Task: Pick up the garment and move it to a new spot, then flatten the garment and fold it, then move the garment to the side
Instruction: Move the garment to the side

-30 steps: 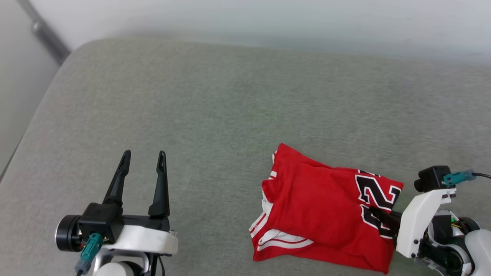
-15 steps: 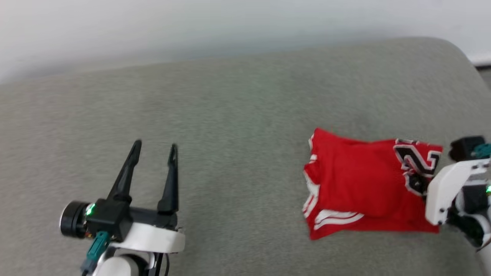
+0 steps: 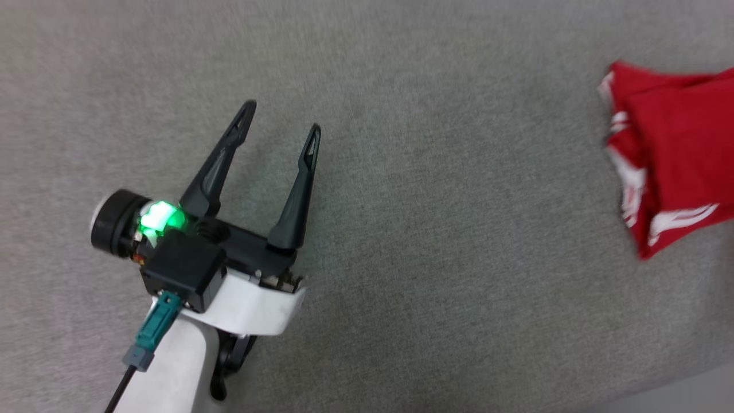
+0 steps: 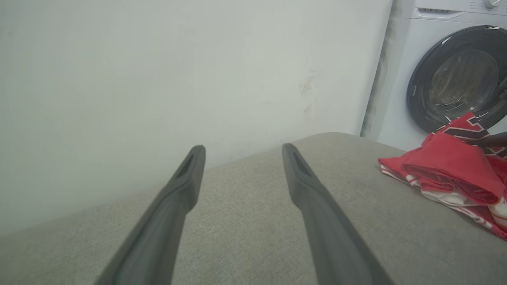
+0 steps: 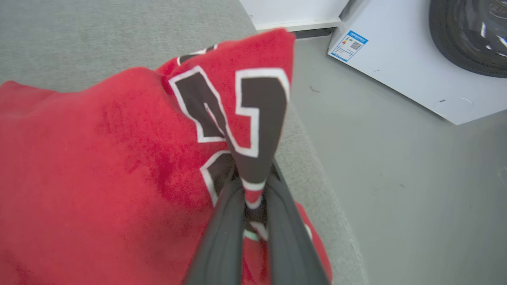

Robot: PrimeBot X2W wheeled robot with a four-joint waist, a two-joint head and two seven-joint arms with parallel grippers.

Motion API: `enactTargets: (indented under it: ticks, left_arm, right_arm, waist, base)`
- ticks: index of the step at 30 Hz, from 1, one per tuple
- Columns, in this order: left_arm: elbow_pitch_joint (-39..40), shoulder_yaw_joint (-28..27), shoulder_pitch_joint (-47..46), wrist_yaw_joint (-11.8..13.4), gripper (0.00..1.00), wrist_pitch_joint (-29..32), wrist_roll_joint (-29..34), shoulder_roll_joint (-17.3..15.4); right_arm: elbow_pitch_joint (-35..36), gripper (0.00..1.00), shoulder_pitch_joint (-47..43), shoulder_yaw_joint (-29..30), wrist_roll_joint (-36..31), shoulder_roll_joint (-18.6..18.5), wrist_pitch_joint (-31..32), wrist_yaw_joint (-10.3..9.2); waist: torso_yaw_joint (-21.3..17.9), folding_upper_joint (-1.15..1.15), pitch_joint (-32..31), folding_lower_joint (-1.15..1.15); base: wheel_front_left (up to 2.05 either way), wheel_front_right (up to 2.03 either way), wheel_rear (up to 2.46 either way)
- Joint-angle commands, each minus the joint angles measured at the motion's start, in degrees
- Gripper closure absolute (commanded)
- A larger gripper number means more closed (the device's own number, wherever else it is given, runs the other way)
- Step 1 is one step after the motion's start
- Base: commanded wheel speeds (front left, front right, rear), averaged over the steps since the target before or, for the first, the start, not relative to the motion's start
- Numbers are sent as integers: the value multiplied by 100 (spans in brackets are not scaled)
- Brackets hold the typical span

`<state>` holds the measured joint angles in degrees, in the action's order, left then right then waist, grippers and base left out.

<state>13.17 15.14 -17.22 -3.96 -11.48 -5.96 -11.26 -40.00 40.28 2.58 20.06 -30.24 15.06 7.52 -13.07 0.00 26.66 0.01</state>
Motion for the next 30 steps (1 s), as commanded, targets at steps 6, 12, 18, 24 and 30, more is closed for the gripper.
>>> enactTargets:
  ticks: [6,12,18,24,30]
  left_arm:
    - [230,131,-464,-102,0,109,74,-96]
    - [181,144,-574,-97,0,110,46,-144]
    - [13,135,-499,-33,0,-7,-33,-101]
    - [-273,103,-291,73,0,-182,-166,32]
    - [-523,73,63,243,0,-283,-325,219]
  right_arm:
    - [-626,100,641,723,-444,-157,-549,-5]
    - [-905,0,887,1154,-1079,38,-1300,-5]
    - [-898,0,872,1598,-1774,194,-2091,-5]
    - [-778,0,593,1635,-1844,330,-2596,-5]
    - [-439,0,-45,1388,-1606,643,-2829,-5]
  waist:
    - [0,0,889,-1]
    - [82,0,1061,-1]
    - [172,0,883,-1]
    - [284,0,334,-1]
    - [437,0,-386,-1]
  base:
    - [0,0,0]
    - [0,0,0]
    - [0,0,0]
    - [0,0,0]
    - [0,0,0]
